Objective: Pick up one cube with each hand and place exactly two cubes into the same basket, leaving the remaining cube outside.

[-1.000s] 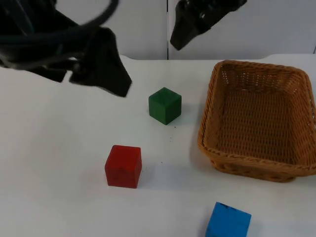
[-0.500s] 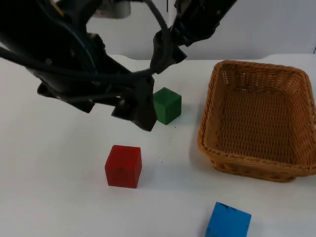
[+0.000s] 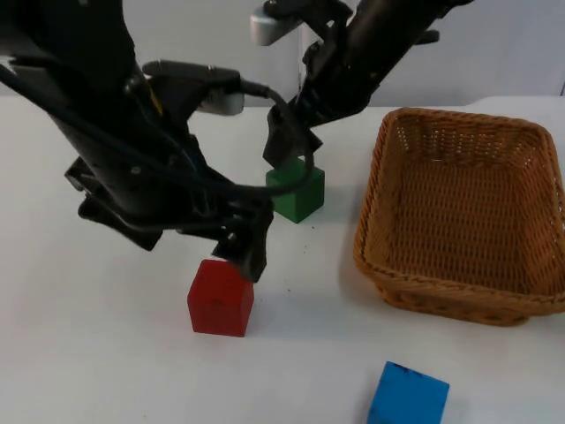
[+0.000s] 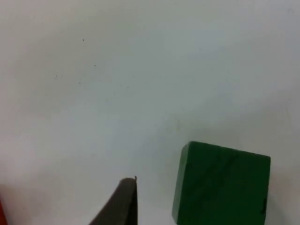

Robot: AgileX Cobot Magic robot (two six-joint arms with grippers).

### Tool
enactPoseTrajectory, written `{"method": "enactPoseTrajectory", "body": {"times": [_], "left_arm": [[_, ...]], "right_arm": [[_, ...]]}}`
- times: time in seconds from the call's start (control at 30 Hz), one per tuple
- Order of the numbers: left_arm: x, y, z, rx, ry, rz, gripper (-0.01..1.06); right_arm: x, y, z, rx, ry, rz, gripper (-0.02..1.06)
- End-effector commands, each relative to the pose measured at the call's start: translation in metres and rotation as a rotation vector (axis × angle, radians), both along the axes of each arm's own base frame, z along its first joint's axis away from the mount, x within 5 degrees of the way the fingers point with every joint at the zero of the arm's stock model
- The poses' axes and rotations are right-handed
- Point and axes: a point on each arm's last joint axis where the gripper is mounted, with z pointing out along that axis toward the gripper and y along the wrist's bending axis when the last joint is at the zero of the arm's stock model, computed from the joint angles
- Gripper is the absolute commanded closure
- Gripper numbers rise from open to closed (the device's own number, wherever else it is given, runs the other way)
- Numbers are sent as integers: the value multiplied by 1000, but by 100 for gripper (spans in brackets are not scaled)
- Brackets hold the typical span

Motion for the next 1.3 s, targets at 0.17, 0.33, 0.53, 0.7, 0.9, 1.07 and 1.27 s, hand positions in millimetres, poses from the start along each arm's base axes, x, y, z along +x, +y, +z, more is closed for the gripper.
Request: {"method": "enactPoseTrajectory", "body": {"times": [0.17, 0.33, 0.53, 0.7, 0.9, 1.07, 1.27], "left_arm": [[6, -4, -15, 0, 6, 18, 0], [8, -6, -26, 7, 15, 21, 0], [9, -6, -44, 26, 52, 26, 0], [12, -8, -53, 18, 46, 39, 0], [15, -9, -64, 14, 41, 51, 0], [16, -10, -72, 15, 40, 56, 0], [17, -10, -83, 18, 52, 67, 0]], "right_arm": [[5, 8, -18, 18, -10, -6, -1], [9, 9, -29, 25, -29, -19, -1], [11, 10, -47, 16, -8, -25, -1], [11, 11, -60, 15, 5, -32, -1], [12, 11, -64, 15, -4, -27, -1], [14, 11, -63, 24, -24, -34, -1], [15, 12, -63, 30, -36, -39, -1]]}}
